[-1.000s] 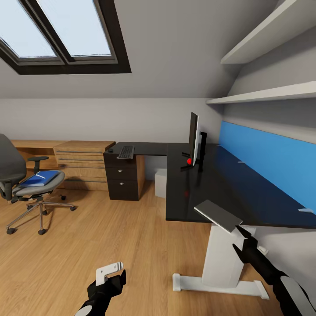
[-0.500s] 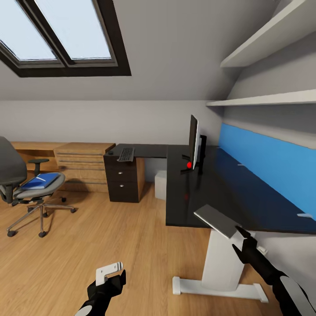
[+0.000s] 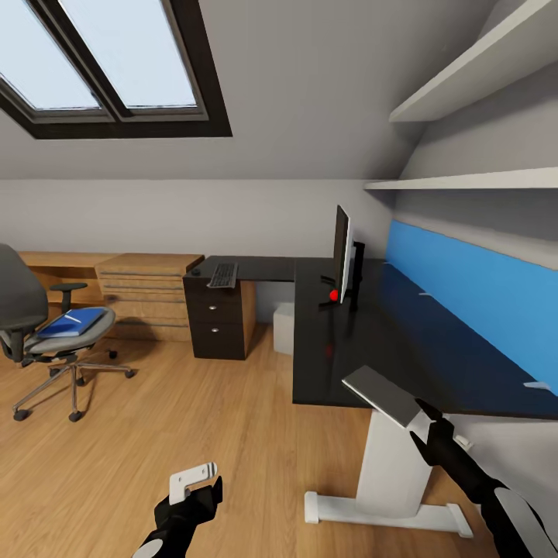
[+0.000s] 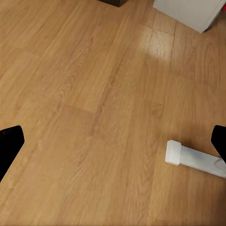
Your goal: In the bedroom, organize the workspace by keeping the computer under the desk, ensuring the monitor is on the desk, placing the keyboard on the desk next to the monitor, placing the mouse on the desk next to the keyboard, moving the folder from the swivel chair onto the desk next to the mouse, stacking the notebook on top of the folder with the pen on top of the notebook, and positioning the swivel chair next to the desk.
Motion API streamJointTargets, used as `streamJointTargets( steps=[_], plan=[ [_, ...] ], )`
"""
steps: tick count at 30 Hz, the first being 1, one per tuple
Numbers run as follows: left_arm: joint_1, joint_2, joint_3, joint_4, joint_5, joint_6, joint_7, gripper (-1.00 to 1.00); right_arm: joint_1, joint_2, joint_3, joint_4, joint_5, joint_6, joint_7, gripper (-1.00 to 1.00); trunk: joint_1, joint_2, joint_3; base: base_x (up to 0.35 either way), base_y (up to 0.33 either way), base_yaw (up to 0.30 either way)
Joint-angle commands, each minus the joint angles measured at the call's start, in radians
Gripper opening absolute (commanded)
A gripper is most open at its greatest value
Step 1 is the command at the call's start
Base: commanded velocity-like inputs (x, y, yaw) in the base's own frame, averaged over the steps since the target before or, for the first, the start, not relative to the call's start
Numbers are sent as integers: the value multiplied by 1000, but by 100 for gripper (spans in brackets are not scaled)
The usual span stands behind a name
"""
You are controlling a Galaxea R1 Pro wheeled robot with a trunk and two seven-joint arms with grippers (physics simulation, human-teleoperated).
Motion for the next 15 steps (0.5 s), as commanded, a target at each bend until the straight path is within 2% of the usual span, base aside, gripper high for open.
streamJointTargets(
  steps=[1,15],
  plan=[
    [0,1,-2,-2,7,2,8,100,-1,0,-2,0,-2,6,1,100,0,0,-1,0,0,0],
    [0,1,-2,-2,8,3,8,100,-1,7,0,3,-1,5,1,100,0,0,-1,0,0,0]
  ],
)
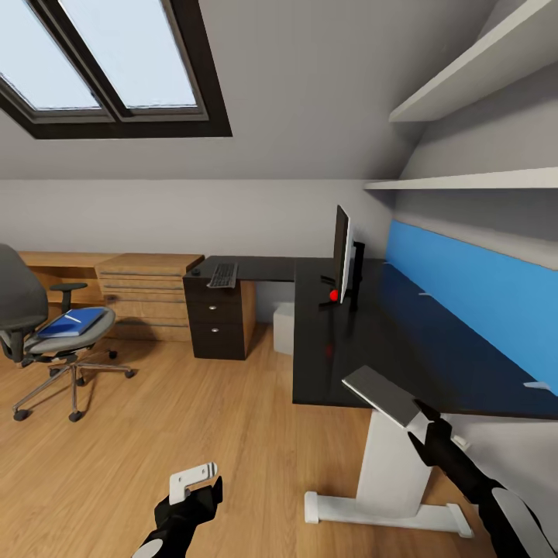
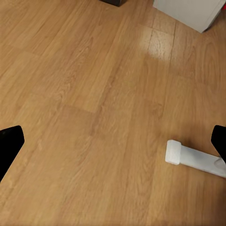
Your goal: In the bedroom, organize the workspace by keeping the computer under the desk, ensuring the monitor is on the desk, placing the keyboard on the desk next to the monitor, placing the mouse on the desk next to the keyboard, moving the folder from the swivel chair onto the desk next to the mouse, stacking the notebook on top of the folder with the pen on top of the notebook, and positioning the swivel chair next to the desk.
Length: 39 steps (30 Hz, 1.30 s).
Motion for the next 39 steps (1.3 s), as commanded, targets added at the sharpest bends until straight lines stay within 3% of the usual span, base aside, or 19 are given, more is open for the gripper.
streamJointTargets(
  steps=[1,11,39],
  plan=[
    [0,1,-2,-2,7,2,8,100,-1,3,-2,1,-2,6,1,100,0,0,-1,0,0,0],
    [0,1,-2,-2,7,1,8,100,0,19,6,1,1,5,1,100,0,0,-1,0,0,0],
    [0,2,-2,-2,9,0,8,100,0,20,18,1,1,5,1,100,0,0,-1,35,30,0]
  ],
)
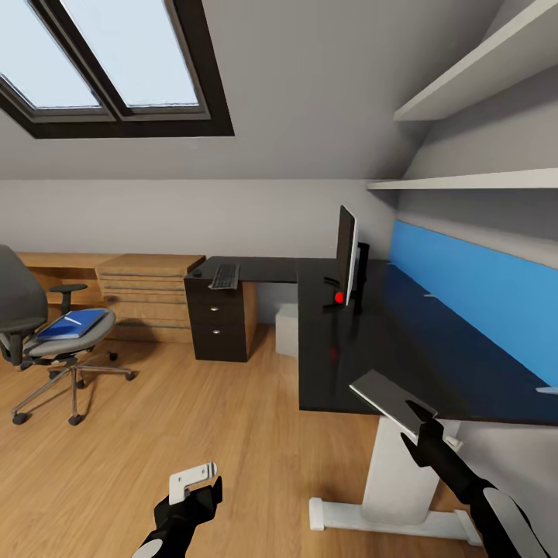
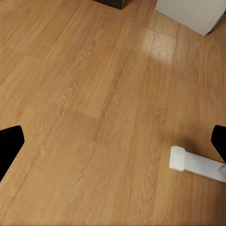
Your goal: In the bedroom, organize the workspace by keeping the computer under the desk, ensuring the monitor is on the desk, placing the keyboard on the desk next to the monitor, placing the mouse on the desk next to the keyboard, moving the folder from the swivel chair onto the desk next to the mouse, stacking the notebook on top of the folder with the pen on top of the notebook, and positioning the swivel chair next to the desk.
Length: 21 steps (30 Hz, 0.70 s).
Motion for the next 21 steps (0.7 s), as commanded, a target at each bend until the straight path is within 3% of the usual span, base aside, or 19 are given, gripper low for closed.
streamJointTargets(
  steps=[1,14,15,21],
  plan=[
    [0,1,-2,-2,7,2,8,100,-1,0,-2,0,-2,6,1,100,0,0,-1,6,5,0],
    [0,1,-2,-2,7,2,7,100,-1,-1,-2,0,-2,6,1,100,0,0,-1,1,1,0],
    [0,1,-2,-2,7,2,7,100,-1,-1,-1,0,-1,6,1,-100,0,0,-1,0,0,0],
    [-1,1,-2,-2,7,4,7,100,-1,-1,-1,0,-1,6,-4,-100,0,0,-1,0,0,0]
  ],
)
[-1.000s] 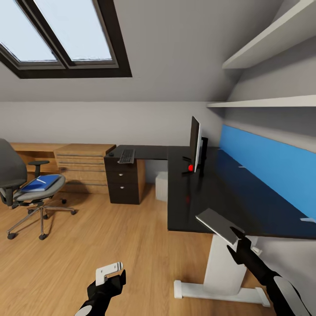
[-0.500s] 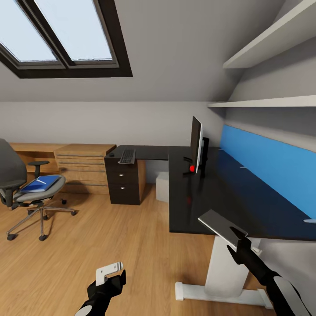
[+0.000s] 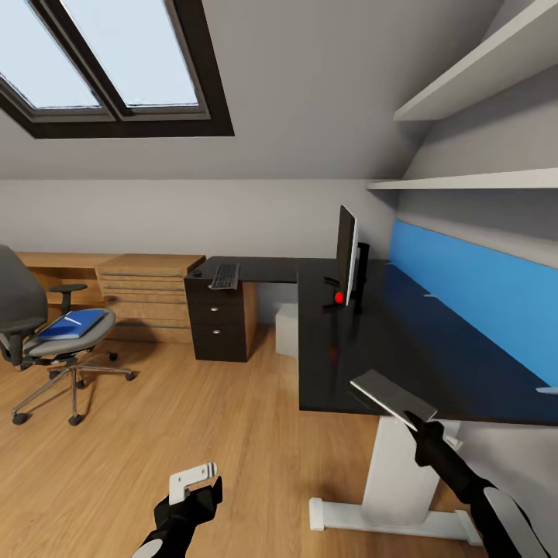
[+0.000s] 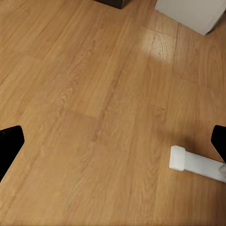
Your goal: In the bedroom, organize the workspace by keeping the computer under the desk, ensuring the monitor is on the desk, placing the keyboard on the desk next to the monitor, placing the mouse on the desk next to the keyboard, moving the folder from the swivel chair onto the desk next to the mouse, stacking the notebook on top of the folder with the pen on top of the notebook, and positioning the swivel chair next to the desk.
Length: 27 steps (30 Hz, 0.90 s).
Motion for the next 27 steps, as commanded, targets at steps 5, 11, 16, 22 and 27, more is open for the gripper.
streamJointTargets(
  steps=[5,11,16,22,27],
  plan=[
    [-1,1,-2,-2,7,3,8,100,0,0,-2,1,8,5,-18,-100,0,0,-1,0,0,0],
    [-1,0,-2,0,7,5,7,100,0,2,-1,-5,8,4,-21,-100,-19,35,15,0,0,0],
    [-1,-1,-2,4,7,5,7,100,0,5,40,-44,11,-2,-19,-100,-38,70,30,0,0,0],
    [0,-1,-2,4,7,5,7,100,0,5,99,-93,11,-4,-18,-100,-61,112,49,0,0,0],
    [0,-1,-2,4,7,5,8,100,0,5,121,-97,11,-4,-18,-100,-81,147,65,0,0,0]
  ],
)
